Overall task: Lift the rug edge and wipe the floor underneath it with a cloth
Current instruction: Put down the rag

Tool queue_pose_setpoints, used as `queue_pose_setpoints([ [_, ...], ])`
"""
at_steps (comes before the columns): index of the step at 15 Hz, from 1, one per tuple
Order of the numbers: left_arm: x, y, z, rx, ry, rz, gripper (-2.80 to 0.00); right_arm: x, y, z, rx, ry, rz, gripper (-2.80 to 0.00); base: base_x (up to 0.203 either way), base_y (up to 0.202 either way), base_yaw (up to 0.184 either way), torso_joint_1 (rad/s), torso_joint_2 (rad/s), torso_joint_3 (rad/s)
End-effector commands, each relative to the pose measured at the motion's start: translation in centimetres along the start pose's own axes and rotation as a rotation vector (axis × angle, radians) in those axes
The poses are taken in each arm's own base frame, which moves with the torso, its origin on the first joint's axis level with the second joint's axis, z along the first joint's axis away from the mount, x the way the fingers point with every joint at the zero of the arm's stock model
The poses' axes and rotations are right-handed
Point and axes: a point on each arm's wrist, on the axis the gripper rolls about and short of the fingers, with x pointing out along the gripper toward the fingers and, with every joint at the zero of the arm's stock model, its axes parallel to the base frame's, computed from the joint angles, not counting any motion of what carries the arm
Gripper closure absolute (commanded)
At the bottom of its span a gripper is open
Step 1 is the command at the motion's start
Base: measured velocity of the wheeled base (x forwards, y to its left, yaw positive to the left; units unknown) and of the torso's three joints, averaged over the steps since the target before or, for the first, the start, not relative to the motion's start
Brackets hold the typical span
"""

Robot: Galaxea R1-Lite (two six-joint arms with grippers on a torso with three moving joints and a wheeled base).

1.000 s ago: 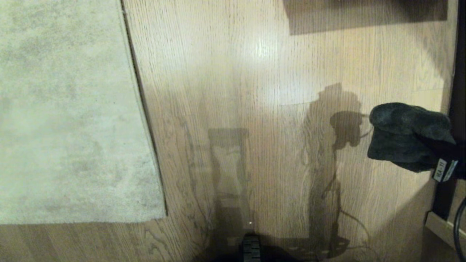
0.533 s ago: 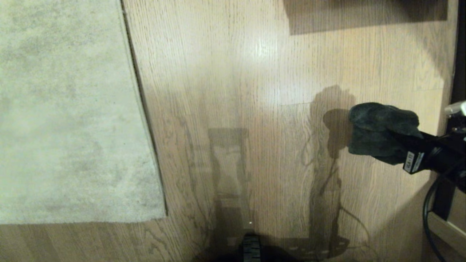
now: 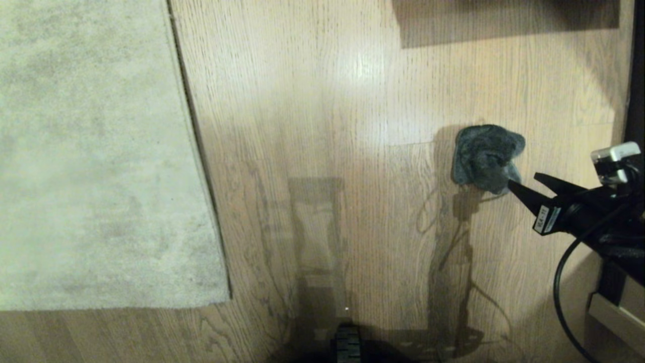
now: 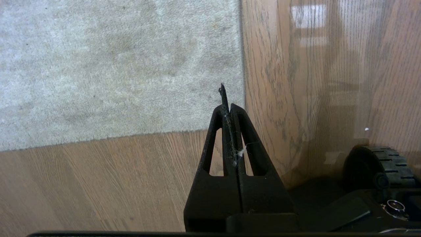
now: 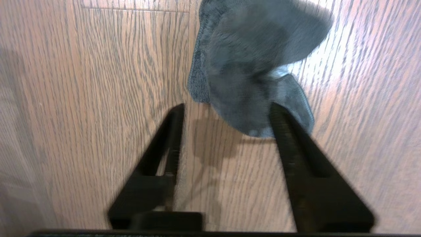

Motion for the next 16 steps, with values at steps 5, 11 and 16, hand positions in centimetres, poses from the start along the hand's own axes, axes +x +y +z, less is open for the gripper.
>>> queue_pose_setpoints([
  [5,0.0,0.0,0.0,0.0,0.0,0.001,0.0,-0.8,0.3,-2.2,0.007,0.003,0.002,-2.8,0.0,0.0,0.0,0.0,0.0,0.0],
  [11,0.0,0.0,0.0,0.0,0.0,0.001,0.0,-1.5,0.2,-0.5,-0.004,-0.13,-0.013,-2.8,0.0,0.0,0.0,0.0,0.0,0.0],
  [16,0.0,0.0,0.0,0.0,0.0,0.001,0.0,-4.6,0.4,0.6,-0.008,-0.183,-0.019,-2.8,0.0,0.0,0.0,0.0,0.0,0.0],
])
